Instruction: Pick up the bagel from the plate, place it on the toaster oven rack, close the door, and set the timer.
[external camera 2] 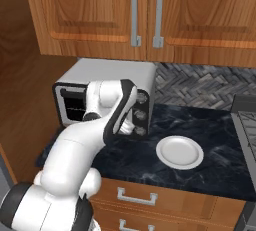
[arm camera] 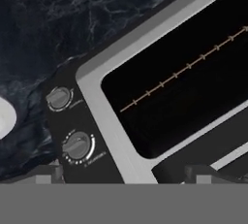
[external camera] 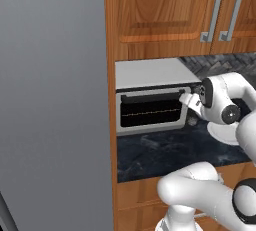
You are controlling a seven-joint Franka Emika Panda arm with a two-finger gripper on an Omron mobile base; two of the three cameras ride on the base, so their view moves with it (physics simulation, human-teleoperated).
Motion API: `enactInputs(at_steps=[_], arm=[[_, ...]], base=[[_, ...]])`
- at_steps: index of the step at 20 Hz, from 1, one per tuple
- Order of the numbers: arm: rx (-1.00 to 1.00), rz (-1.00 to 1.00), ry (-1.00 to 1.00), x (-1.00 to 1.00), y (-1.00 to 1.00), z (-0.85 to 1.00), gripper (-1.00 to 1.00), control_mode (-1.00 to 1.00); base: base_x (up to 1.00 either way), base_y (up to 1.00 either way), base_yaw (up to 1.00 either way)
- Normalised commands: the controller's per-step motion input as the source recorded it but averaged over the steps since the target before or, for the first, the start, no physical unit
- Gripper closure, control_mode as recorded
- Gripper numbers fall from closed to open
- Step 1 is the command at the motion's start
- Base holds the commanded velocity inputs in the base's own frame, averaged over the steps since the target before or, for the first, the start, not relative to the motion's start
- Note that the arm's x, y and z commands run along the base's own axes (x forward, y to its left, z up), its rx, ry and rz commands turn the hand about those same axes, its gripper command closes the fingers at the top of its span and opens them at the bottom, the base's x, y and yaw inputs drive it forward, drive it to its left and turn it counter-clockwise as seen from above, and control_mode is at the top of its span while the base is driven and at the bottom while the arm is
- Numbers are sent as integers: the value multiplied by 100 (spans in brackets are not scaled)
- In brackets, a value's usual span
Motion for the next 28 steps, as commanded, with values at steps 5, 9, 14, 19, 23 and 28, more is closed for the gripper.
enactInputs(at_steps=[5, 9, 14, 19, 23, 28], arm=[[3, 0, 49, -6, 2, 94, -100, -100], [3, 0, 23, -30, 0, 100, -100, -100], [8, 0, -4, -32, 0, 100, -100, -100], [17, 0, -35, -27, 7, 100, -100, -100], [6, 0, -59, -14, 3, 82, -100, -100], [11, 0, -70, -22, 14, 51, -100, -100]], base=[[0, 0, 0], [0, 0, 0], [0, 0, 0], [0, 0, 0], [0, 0, 0], [0, 0, 0]])
